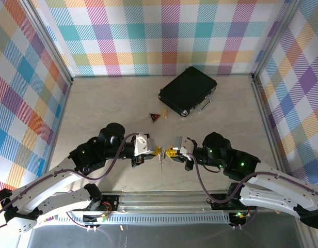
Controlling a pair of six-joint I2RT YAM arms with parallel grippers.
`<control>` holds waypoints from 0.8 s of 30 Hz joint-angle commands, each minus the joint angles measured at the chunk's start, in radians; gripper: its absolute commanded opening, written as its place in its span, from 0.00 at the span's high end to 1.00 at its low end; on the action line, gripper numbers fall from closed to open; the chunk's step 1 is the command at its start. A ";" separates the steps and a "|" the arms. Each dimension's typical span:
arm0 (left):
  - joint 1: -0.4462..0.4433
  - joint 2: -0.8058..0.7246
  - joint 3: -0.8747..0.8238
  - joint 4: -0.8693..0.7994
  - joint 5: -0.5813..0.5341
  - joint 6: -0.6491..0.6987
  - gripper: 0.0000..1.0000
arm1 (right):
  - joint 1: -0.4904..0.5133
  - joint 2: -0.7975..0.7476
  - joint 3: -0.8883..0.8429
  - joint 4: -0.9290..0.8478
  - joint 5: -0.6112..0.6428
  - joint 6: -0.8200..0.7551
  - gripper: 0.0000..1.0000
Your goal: Put the keys on the keyring
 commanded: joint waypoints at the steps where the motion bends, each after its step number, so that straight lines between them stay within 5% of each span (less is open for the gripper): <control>1: -0.008 -0.007 -0.012 0.056 0.007 0.022 1.00 | 0.005 0.001 0.025 0.017 -0.001 -0.021 1.00; 24: -0.008 -0.003 -0.015 0.056 0.008 0.021 1.00 | 0.005 -0.026 0.023 0.010 0.051 -0.018 1.00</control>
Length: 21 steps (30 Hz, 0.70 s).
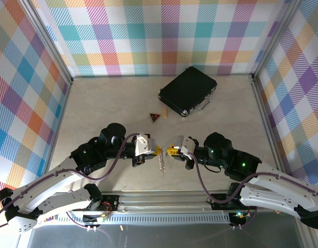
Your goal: Put the keys on the keyring
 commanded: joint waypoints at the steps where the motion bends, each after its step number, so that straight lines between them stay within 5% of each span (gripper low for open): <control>1: -0.008 -0.010 -0.006 0.034 0.008 0.018 1.00 | 0.005 -0.009 0.025 0.012 -0.001 -0.010 1.00; 21: -0.008 -0.001 0.003 0.026 0.015 0.017 1.00 | 0.005 0.020 0.037 -0.005 -0.047 -0.010 1.00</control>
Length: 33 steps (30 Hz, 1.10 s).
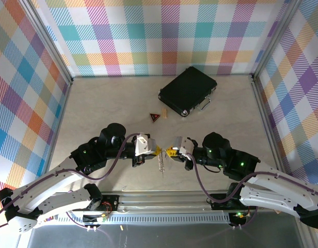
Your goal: Put the keys on the keyring
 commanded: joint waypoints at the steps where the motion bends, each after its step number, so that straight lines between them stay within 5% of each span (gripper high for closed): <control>1: -0.008 -0.002 0.002 0.030 0.016 0.017 1.00 | 0.005 0.004 0.036 0.010 -0.029 -0.009 1.00; 33: -0.006 0.034 0.030 0.022 0.045 -0.024 1.00 | 0.005 0.026 0.041 0.001 -0.069 -0.029 1.00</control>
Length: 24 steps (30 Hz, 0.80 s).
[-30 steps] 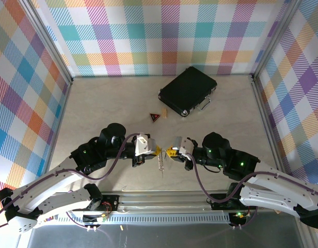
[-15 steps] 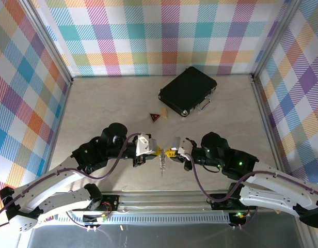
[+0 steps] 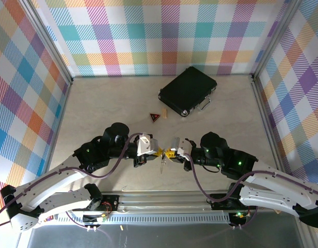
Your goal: Put the keys on the keyring
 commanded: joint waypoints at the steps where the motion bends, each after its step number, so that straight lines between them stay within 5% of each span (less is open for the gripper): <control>1: -0.006 0.001 0.029 0.027 0.018 -0.017 1.00 | 0.005 0.001 0.037 0.016 -0.046 -0.026 1.00; 24: 0.005 -0.024 0.017 0.080 0.033 -0.091 1.00 | 0.007 -0.027 -0.014 0.056 -0.067 -0.082 1.00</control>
